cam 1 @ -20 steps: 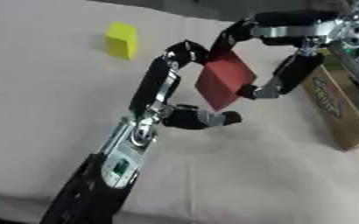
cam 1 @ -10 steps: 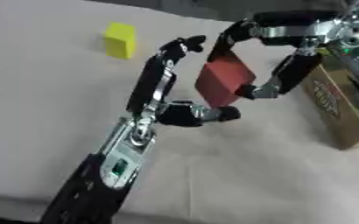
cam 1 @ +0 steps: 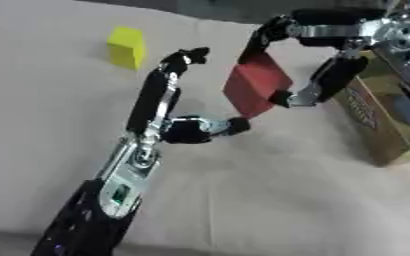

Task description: Pick up the objects with one hand, pass them to the other hand, and then place them into the box on the other side of the table.

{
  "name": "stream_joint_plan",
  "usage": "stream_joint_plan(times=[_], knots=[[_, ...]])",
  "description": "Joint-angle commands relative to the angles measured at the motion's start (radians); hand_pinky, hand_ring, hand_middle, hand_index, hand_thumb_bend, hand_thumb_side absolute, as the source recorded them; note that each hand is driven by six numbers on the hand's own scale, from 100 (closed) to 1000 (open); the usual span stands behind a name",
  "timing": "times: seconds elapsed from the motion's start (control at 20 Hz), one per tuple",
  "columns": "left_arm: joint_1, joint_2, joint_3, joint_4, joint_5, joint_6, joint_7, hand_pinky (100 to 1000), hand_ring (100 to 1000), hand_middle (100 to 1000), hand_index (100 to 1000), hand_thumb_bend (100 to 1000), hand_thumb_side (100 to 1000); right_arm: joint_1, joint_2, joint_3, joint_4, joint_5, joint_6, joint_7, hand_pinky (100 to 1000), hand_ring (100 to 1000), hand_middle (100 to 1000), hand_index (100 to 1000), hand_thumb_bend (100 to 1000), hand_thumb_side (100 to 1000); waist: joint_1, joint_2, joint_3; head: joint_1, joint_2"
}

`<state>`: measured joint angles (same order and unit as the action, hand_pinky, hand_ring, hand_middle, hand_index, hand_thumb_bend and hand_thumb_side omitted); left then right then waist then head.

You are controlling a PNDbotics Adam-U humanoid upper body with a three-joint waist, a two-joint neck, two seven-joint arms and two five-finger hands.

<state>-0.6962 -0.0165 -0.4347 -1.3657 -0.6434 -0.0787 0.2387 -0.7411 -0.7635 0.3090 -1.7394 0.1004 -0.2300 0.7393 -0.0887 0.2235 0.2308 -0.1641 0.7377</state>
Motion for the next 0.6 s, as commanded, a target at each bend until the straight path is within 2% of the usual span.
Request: stream_joint_plan(times=[0.05,0.45,0.6], knots=[[-0.009,0.029,0.008,-0.014,0.001,0.008,-0.005,781,791,694,859,1000,723,-0.003,-0.059,-0.027,-0.019,-0.008,0.003,-0.022,883,694,341,494,100,126,0.012,-0.02,-0.006,-0.017,0.004],[-0.014,0.126,0.011,-0.016,0.034,0.02,-0.017,780,780,683,847,1000,663,0.06,-0.134,-0.085,-0.03,-0.028,0.016,-0.103,882,693,340,494,100,105,0.031,-0.034,-0.022,-0.044,0.011],[-0.021,0.168,0.009,-0.026,0.052,0.029,-0.032,774,773,674,842,964,634,0.1,-0.165,-0.118,-0.034,-0.047,0.027,-0.134,885,692,341,495,100,100,0.038,-0.037,-0.026,-0.052,0.014]])
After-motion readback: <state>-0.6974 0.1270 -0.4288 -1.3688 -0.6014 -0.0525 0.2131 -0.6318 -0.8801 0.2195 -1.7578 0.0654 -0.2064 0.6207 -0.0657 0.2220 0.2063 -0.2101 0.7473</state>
